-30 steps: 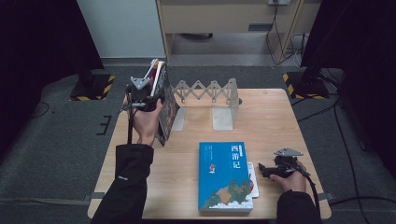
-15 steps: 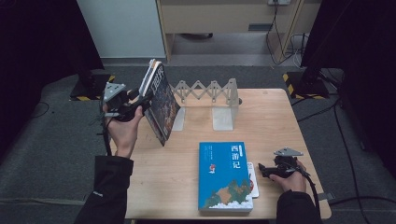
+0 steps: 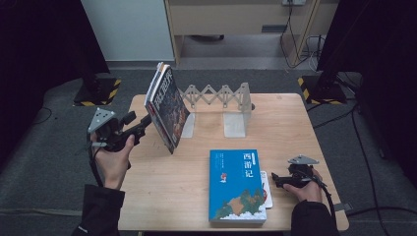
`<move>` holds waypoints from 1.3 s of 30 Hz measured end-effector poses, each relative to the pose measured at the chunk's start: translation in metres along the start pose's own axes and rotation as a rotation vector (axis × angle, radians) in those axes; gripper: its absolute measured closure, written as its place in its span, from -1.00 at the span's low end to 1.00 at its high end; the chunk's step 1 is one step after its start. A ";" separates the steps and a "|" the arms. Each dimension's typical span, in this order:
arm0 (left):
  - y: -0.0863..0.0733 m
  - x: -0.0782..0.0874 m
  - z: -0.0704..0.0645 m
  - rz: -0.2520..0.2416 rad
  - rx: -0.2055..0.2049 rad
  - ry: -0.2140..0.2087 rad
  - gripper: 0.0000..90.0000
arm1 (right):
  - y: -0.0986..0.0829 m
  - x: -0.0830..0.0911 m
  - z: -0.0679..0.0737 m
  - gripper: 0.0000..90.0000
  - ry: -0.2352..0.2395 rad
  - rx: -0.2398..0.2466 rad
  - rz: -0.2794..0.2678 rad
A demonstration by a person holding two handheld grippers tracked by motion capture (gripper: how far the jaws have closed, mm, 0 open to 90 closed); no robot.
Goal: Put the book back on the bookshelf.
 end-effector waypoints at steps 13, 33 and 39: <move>-0.058 -0.010 -0.016 0.067 0.007 -0.073 -0.20 | 0.000 0.000 0.000 -0.99 -0.004 0.008 -0.001; -0.127 -0.049 -0.036 0.247 -0.005 -0.154 -0.28 | 0.019 0.023 0.011 -0.53 0.011 -0.012 -0.024; -0.144 -0.058 -0.041 0.283 0.026 -0.182 -0.31 | 0.025 0.029 0.020 -0.49 0.066 -0.056 -0.042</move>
Point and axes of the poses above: each handheld gripper's, and its own axes: x roughly backward along the jaws, y roughly out of its top, z roughly to its left, the point moved 8 cm from there along -x, roughly forward along the jaws, and after that the axes turned 14 degrees about -y, right-handed, at the moved point
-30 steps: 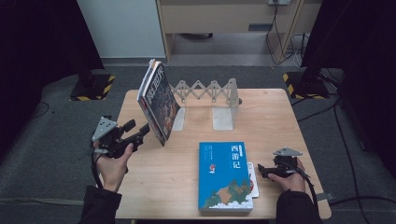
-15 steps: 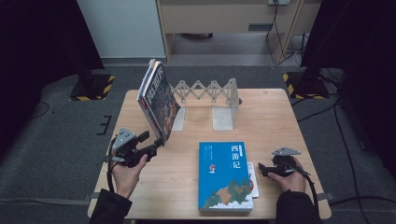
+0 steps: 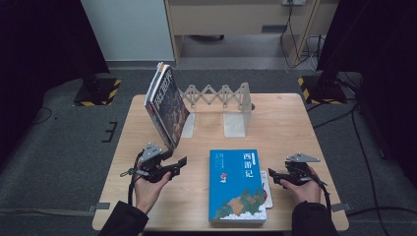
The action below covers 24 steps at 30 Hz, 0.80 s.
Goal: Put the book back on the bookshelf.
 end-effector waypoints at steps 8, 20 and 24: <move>-0.013 -0.021 -0.010 0.040 0.006 -0.035 -0.33 | 0.008 0.007 0.014 -0.48 0.039 -0.008 -0.024; -0.034 -0.052 -0.024 0.106 0.051 -0.095 -0.35 | 0.010 0.008 0.043 -0.48 0.112 0.009 -0.005; -0.039 -0.060 -0.027 0.127 0.049 -0.101 -0.36 | 0.009 0.007 0.049 -0.48 0.132 0.003 -0.002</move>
Point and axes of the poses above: each handheld gripper's, and its own axes: x roughly backward along the jaws, y roughly out of its top, z roughly to its left, the point moved 8 cm from there along -x, roughly forward along the jaws, and after that the axes turned 14 degrees about -y, right-handed, at the moved point
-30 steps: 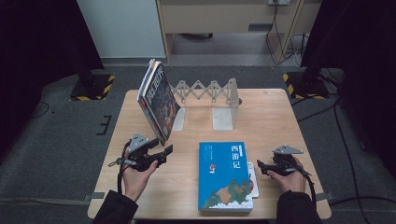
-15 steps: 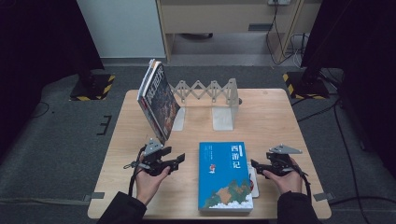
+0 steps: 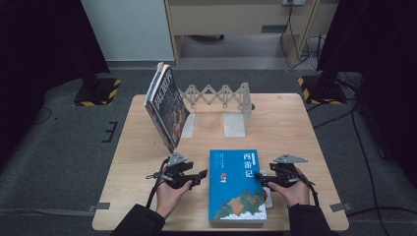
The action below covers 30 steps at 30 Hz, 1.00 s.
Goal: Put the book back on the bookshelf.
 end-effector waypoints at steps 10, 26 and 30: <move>-0.011 -0.024 -0.002 0.058 0.014 -0.040 -0.36 | -0.002 -0.003 0.011 -0.50 0.052 -0.026 0.013; -0.019 -0.049 -0.012 0.041 0.120 -0.179 -0.61 | -0.004 -0.006 0.021 -0.51 0.093 -0.051 0.022; -0.021 -0.055 -0.012 0.046 0.164 -0.215 -0.68 | -0.004 -0.007 0.022 -0.51 0.099 -0.059 0.024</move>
Point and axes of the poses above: each handheld gripper's, and its own axes: x roughly backward along the jaws, y roughly out of its top, z roughly to its left, the point moved 8 cm from there along -x, roughly forward along the jaws, and after that the axes turned 14 degrees about -y, right-handed, at the moved point
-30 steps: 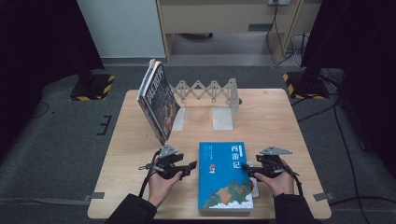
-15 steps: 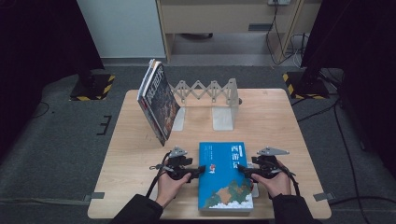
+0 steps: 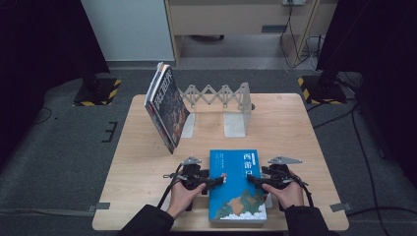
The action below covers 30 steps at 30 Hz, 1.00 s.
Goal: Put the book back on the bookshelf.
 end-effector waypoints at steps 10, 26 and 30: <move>-0.001 -0.004 0.000 -0.003 0.008 -0.026 -0.78 | -0.002 -0.003 0.002 -0.51 0.029 -0.042 0.002; -0.003 -0.011 -0.003 0.025 -0.056 -0.042 -1.00 | -0.003 -0.005 0.007 -0.52 0.050 -0.065 0.001; -0.002 -0.011 -0.003 0.032 -0.045 -0.044 -1.00 | -0.004 -0.006 0.007 -0.52 0.054 -0.071 -0.001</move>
Point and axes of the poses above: each handheld gripper's, and its own axes: x roughly backward along the jaws, y roughly out of its top, z roughly to its left, the point moved 8 cm from there along -x, roughly forward along the jaws, and after that the axes turned 14 degrees about -y, right-handed, at the moved point
